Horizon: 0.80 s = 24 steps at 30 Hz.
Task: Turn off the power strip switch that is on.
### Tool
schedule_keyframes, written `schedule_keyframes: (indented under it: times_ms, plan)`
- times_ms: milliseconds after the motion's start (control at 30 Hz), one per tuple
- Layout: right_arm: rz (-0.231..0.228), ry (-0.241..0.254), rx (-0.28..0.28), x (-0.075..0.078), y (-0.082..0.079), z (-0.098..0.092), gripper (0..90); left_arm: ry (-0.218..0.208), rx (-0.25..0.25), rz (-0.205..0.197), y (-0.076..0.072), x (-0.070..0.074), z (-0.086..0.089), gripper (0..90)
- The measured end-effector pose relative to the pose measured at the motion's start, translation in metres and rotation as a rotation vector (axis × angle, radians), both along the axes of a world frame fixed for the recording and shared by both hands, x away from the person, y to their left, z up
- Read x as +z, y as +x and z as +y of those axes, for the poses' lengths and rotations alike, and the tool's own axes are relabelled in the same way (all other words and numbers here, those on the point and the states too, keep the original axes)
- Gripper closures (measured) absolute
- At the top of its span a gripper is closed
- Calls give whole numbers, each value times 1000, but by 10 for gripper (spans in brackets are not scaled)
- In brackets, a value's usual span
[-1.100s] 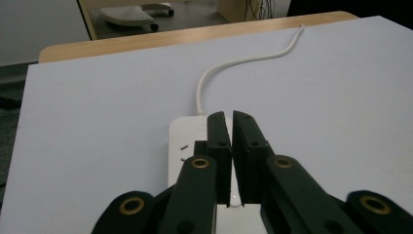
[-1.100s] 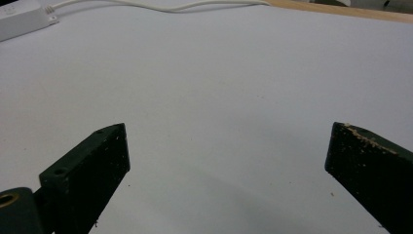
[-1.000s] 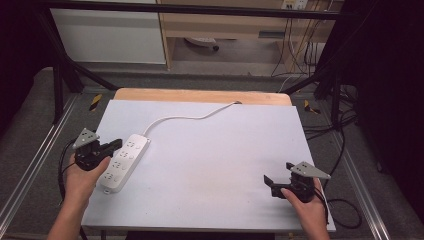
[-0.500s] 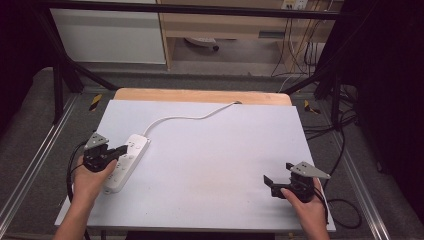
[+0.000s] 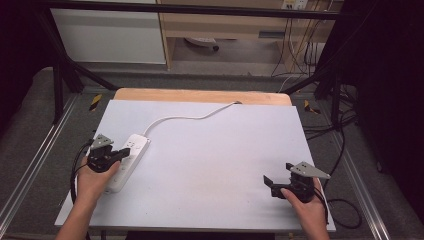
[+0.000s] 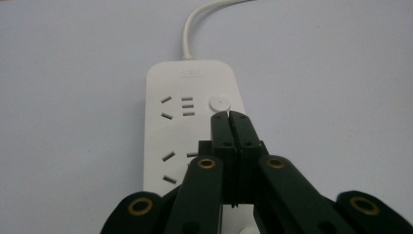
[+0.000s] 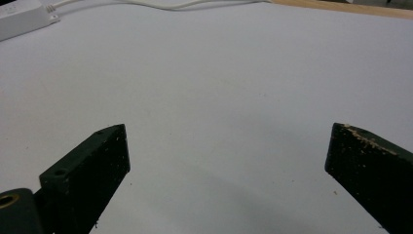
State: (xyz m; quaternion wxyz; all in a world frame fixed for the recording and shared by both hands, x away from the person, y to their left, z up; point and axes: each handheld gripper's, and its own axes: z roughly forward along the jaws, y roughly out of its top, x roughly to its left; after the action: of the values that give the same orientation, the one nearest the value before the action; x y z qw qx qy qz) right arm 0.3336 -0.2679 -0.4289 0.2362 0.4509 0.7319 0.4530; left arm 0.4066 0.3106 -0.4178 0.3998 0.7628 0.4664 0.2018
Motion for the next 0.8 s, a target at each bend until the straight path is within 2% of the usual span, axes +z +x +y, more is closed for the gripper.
schedule_keyframes:
  times_ms: [800]
  plan:
    - [11, -2, 5, 0, 0, 1, 30, 30, -15, 25, 3, -5, -5, 900]
